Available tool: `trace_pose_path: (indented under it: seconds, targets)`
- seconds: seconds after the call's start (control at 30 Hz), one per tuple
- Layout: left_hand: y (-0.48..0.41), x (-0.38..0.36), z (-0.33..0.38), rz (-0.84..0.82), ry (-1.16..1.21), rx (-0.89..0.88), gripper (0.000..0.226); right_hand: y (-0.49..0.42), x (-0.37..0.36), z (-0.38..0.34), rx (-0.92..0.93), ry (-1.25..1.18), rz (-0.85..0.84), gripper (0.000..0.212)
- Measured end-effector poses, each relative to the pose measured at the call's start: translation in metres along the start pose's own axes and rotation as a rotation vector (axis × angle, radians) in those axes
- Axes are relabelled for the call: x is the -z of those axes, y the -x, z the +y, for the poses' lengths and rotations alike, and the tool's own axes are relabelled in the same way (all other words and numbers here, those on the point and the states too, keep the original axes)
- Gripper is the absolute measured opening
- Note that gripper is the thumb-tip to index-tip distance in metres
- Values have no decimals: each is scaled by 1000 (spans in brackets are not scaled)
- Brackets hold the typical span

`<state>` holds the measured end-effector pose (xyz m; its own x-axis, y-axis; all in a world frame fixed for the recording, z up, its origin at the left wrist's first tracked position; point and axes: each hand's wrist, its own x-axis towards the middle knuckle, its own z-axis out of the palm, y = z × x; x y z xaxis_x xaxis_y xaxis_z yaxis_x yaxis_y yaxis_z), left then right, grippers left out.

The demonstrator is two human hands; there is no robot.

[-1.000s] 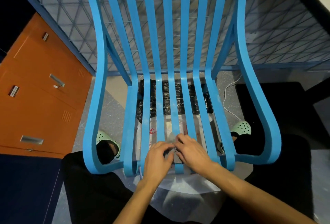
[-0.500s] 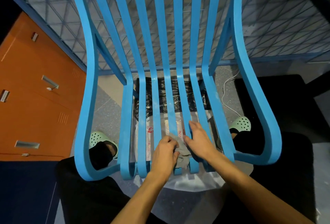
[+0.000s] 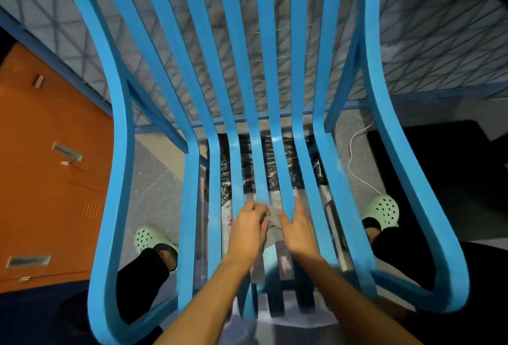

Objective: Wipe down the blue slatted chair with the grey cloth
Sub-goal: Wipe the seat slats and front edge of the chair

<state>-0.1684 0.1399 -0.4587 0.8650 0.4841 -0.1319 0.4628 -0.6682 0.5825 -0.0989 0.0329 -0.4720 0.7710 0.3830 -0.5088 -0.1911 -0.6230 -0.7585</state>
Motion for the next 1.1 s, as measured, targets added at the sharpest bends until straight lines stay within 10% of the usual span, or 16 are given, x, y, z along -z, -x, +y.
trace_pose_path:
  seconds: [1.1]
  targets:
    - [-95, 5, -16, 67, -17, -2, 15, -72, -7, -17, 56, -55, 192, 38]
